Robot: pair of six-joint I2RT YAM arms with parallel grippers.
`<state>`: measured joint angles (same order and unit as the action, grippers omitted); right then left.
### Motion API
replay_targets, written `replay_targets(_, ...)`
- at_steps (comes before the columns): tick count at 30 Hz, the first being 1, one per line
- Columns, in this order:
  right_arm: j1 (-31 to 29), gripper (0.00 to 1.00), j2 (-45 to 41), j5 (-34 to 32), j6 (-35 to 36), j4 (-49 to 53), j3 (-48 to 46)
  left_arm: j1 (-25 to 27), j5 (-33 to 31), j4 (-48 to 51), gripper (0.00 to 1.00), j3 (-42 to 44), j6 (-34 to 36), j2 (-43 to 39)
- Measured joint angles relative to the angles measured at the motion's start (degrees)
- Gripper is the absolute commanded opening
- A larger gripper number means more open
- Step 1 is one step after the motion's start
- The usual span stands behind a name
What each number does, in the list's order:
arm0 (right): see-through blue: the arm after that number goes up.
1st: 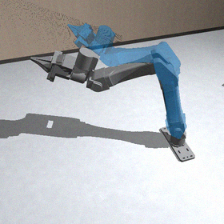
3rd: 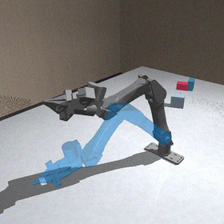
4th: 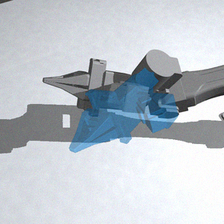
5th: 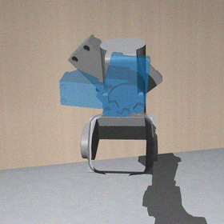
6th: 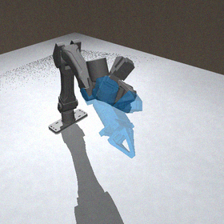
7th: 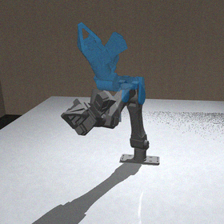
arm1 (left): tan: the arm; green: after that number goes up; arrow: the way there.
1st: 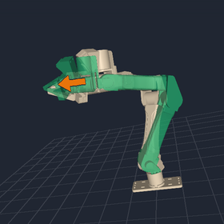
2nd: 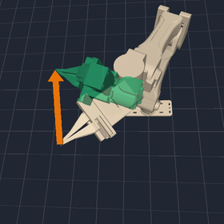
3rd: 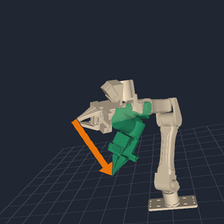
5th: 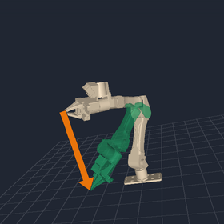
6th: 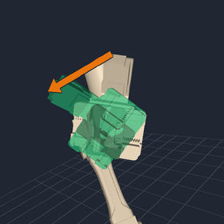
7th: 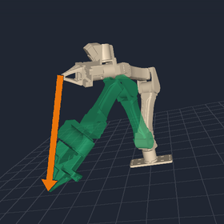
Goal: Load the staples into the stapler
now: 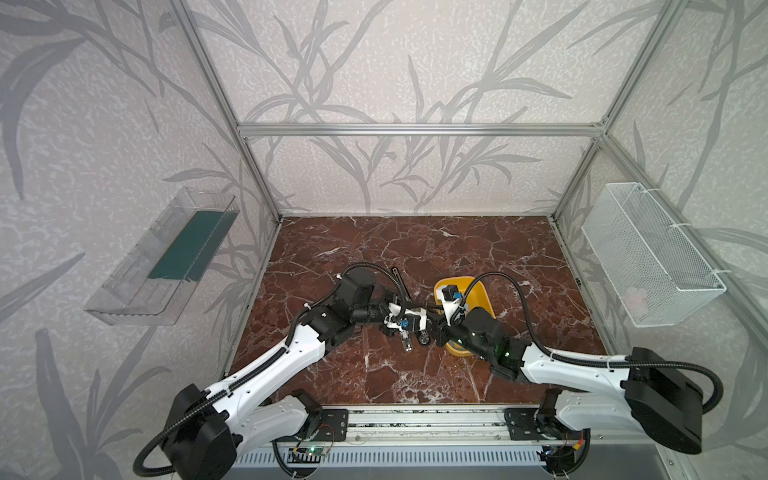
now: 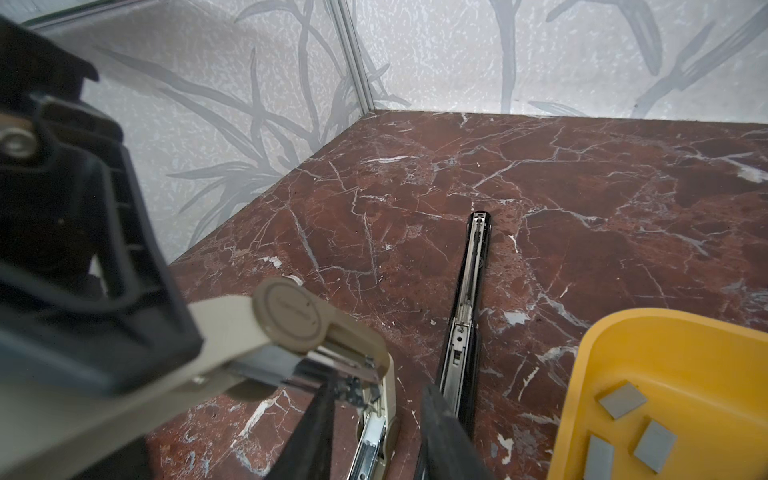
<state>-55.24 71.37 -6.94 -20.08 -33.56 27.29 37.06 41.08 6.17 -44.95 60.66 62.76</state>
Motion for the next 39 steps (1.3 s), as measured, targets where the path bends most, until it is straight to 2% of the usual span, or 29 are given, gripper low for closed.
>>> replay_targets(4, 0.0, 0.37, 0.02, -0.02, 0.02, 0.42, 0.0, 0.0, 1.07, 0.7, 0.0, 0.0, 0.31, 0.0)
replay_targets(5, 0.0, 0.41, 0.02, -0.02, 0.09, 0.44, 0.0, 0.0, 1.07, 0.72, 0.0, 0.0, 0.26, 0.0)
replay_targets(6, 0.0, 0.57, 0.0, -0.04, 0.26, 0.44, 0.0, -0.04, 1.05, 0.72, 0.0, 0.02, 0.15, 0.0)
replay_targets(7, 0.0, 0.67, -0.07, -0.04, 0.44, 0.37, 0.0, -0.17, 1.05, 0.72, 0.0, 0.02, -0.09, 0.0)
replay_targets(9, 0.15, 0.74, -0.39, -0.44, 2.1, -0.33, -0.22, -0.96, 1.05, 0.68, 0.0, 0.11, -0.57, 0.0)
replay_targets(11, 0.13, 0.77, -0.87, -0.5, 4.46, -3.87, -1.84, -2.36, 1.33, 0.04, 0.0, 0.35, -1.33, 0.0)
replay_targets(14, 0.07, 0.91, -0.46, -0.48, 9.33, -14.73, -7.61, -4.68, 2.14, -1.51, 0.0, 0.74, -2.71, 0.0)
replay_targets(16, 0.07, 0.94, 2.56, 0.09, 13.18, -24.39, -12.04, -5.68, 2.43, -2.05, 0.0, 0.76, -3.52, 0.0)
replay_targets(19, 0.04, 0.94, 9.03, 2.47, 18.1, -32.22, -13.55, -5.84, 3.89, -2.05, 0.0, 0.76, -3.89, 0.02)
replay_targets(24, -1.57, 0.9, 13.94, 6.91, 23.8, -39.76, -12.98, -5.84, 7.13, -0.87, 0.0, 0.74, -3.32, 0.0)
replay_targets(33, -2.67, 0.9, 13.68, 6.4, 27.91, -43.47, -12.9, -5.84, 13.29, 7.8, 0.0, 0.02, 4.44, 0.48)
replay_targets(39, -2.8, 0.83, 13.66, 6.64, 28.89, -43.85, -12.9, -5.49, 15.52, 10.12, 0.0, -0.02, 6.73, 1.42)
